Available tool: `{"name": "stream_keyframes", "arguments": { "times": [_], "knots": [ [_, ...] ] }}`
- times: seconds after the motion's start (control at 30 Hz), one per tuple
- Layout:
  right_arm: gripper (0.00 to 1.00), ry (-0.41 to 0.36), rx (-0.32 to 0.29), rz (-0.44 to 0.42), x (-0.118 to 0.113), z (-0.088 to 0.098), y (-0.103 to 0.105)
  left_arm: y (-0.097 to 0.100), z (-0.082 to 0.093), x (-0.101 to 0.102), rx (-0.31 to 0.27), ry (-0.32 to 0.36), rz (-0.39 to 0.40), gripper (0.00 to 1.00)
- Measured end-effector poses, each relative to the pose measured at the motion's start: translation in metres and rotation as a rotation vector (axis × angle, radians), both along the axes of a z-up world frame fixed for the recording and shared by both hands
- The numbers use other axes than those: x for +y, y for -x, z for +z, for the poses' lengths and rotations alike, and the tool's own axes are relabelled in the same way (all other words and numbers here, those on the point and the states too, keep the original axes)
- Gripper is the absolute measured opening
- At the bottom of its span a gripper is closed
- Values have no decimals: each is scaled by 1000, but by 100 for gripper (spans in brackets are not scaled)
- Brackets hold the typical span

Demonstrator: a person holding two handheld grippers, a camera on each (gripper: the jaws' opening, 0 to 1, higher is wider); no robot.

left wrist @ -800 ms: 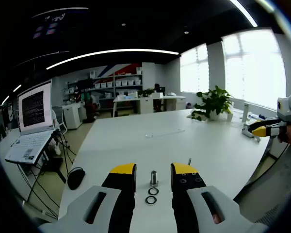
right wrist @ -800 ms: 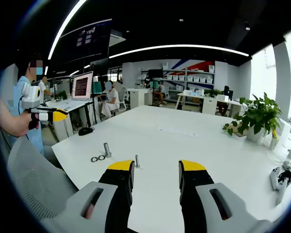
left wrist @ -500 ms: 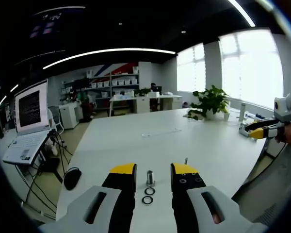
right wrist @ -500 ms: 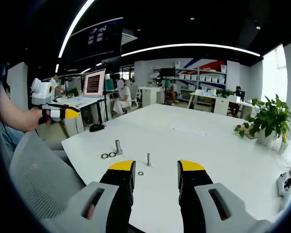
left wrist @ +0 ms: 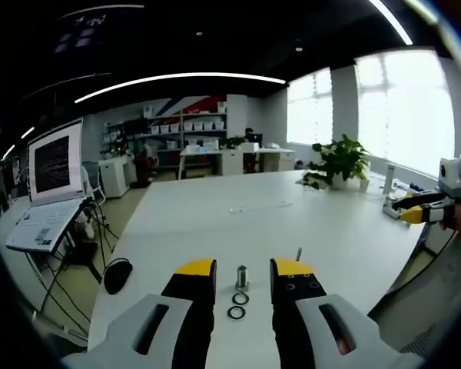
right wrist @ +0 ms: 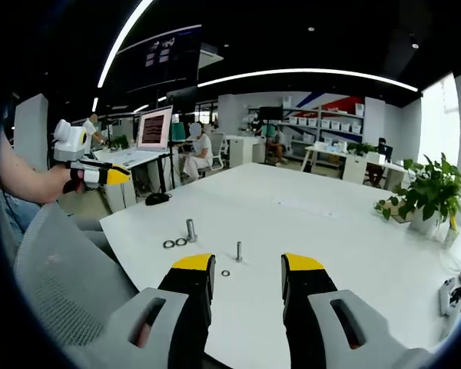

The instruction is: Place the washer onto the threaded stud by aligning its center hole with the stud, sliding it down to the base, and recovering from edge contact or off-axis alignment until the washer reaches the visible bottom stop.

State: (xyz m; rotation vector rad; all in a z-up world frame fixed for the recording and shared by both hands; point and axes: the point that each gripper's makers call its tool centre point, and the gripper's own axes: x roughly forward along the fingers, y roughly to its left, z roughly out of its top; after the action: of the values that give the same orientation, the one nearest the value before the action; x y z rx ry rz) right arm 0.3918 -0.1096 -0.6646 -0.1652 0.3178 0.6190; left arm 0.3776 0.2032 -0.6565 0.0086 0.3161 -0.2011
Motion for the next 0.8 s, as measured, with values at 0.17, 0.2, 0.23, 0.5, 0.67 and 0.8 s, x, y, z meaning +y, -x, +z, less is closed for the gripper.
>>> {"name": "stream_keyframes", "arguments": {
  "times": [0.17, 0.2, 0.23, 0.5, 0.67, 0.8],
  "knots": [
    [37, -16, 7, 1, 0, 0, -1, -1, -8, -5, 38, -20, -15, 26],
    [37, -15, 8, 2, 0, -1, 0, 0, -9, -5, 44, -27, -17, 26],
    [37, -16, 9, 2, 0, -1, 0, 1, -10, -7, 49, -36, -21, 26],
    [37, -41, 6, -20, -5, 2, -2, -1, -17, -10, 84, -62, -34, 26],
    [37, -27, -8, 11, 2, 4, 1, -3, -21, -11, 103, -81, -42, 28],
    [37, -18, 18, 25, 4, -1, 0, -4, -26, -10, 133, -80, -44, 28]
  ]
}}
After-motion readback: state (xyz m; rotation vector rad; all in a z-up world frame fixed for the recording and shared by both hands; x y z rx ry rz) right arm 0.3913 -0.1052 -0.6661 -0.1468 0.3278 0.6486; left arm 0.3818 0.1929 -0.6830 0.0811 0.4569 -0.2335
